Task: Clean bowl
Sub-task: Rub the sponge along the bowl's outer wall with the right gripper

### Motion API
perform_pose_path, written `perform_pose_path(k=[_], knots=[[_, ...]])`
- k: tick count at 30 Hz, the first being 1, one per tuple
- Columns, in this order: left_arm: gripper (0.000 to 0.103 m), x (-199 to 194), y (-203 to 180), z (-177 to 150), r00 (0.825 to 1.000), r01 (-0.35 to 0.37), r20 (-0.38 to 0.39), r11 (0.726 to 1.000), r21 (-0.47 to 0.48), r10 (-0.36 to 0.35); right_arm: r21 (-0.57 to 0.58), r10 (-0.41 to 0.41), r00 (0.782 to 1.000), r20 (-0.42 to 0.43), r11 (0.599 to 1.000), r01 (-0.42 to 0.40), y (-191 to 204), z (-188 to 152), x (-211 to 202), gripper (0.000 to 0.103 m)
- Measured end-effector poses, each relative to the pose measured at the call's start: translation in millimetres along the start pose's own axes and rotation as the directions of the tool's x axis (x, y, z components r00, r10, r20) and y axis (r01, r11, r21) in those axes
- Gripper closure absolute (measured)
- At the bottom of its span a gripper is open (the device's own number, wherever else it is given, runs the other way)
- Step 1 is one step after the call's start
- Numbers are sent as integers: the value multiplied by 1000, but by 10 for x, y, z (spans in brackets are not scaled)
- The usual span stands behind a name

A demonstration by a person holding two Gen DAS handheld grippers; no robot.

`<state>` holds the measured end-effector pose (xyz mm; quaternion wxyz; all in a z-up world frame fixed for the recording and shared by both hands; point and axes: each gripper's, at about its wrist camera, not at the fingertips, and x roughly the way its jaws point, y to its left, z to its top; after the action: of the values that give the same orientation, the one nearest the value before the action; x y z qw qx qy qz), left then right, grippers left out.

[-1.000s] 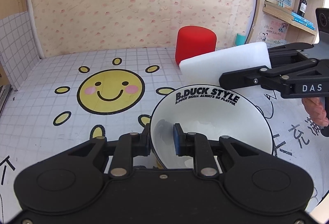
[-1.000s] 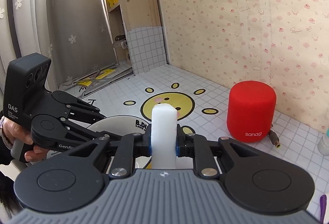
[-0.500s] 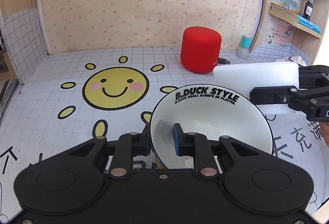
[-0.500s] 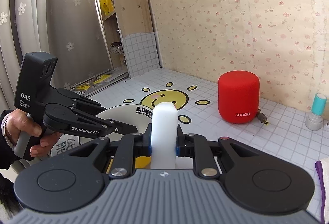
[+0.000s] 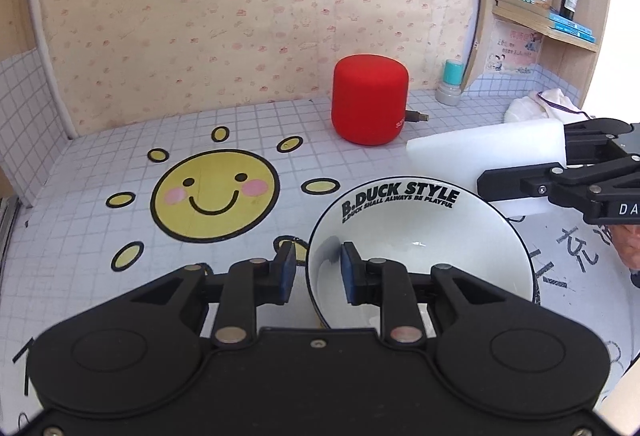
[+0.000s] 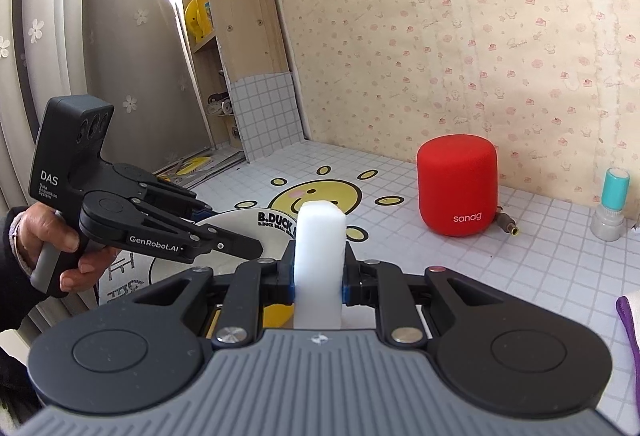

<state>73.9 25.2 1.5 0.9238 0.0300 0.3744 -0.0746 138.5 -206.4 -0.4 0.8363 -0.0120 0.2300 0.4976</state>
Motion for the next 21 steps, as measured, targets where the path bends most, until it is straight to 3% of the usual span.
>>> perform_pose_path(k=[6,11,13,21], knots=[[79,68,-68,54,1000,19,-11,996,88,-18,-8,0,1000,-6,1000,0,9,28,32,82],[85,53,26,29,999,33,-6,999,-16,-33,-14,-2,1000,-14,1000,2,6,55,56,82],[86,43,2,-5,1000,1,-4,999,-41,-1,-12,-7,1000,-11,1000,7,2,57,63,82],[86,25,-31,-31,999,-44,2,997,-71,44,-10,-3,1000,-10,1000,3,-24,69,96,82]])
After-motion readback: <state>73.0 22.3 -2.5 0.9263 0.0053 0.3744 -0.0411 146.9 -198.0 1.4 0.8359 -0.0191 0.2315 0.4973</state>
